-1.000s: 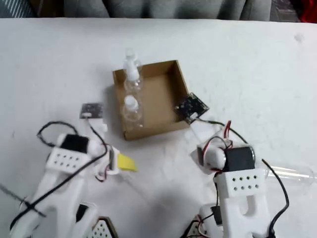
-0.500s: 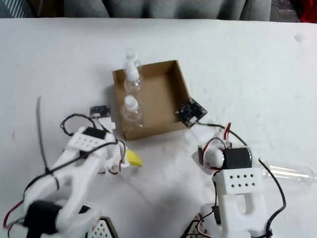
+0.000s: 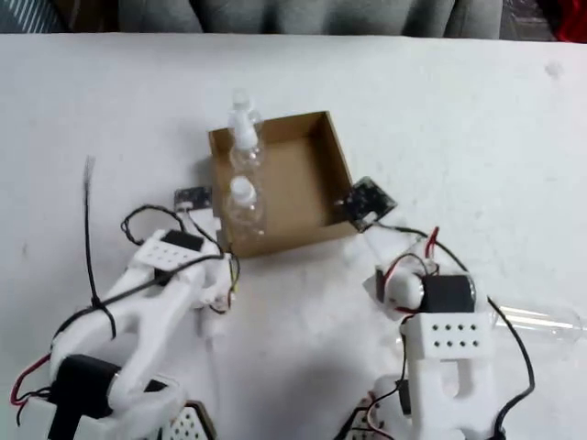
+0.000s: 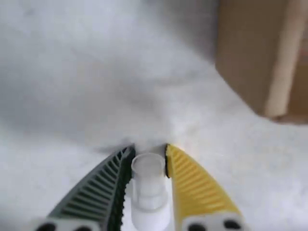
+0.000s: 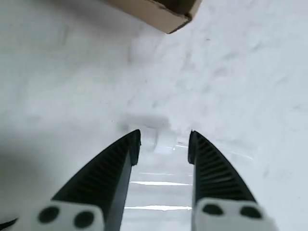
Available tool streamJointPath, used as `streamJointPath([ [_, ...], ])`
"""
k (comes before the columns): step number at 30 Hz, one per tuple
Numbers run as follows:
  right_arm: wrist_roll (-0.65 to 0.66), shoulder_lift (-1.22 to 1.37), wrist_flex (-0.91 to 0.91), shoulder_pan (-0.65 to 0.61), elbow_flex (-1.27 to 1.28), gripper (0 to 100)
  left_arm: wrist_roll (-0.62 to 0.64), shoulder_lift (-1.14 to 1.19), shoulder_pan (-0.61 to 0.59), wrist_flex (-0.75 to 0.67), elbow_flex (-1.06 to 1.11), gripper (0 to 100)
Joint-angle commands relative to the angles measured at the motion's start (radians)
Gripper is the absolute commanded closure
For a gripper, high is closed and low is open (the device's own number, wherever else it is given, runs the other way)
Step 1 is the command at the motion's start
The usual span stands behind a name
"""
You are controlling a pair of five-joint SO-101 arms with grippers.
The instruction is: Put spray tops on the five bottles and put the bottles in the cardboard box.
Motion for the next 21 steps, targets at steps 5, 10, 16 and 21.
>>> streamJointPath([
  [5, 0.009, -0.008, -0.01, 0.182, -0.04, 87.5, 0.005, 0.024, -0.015, -0.012, -0.018, 98],
  [10, 0.012, -0.008, -0.012, 0.285, -0.04, 87.5, -0.135, 0.024, -0.18, -0.008, -0.057, 97],
  [16, 0.112, -0.008, -0.012, 0.392, -0.035, 87.5, -0.328, 0.03, -0.426, -0.008, -0.138, 97],
  [21, 0.164, -0.008, -0.012, 0.461, -0.035, 87.5, -0.43, 0.028, -0.446, -0.009, -0.143, 91],
])
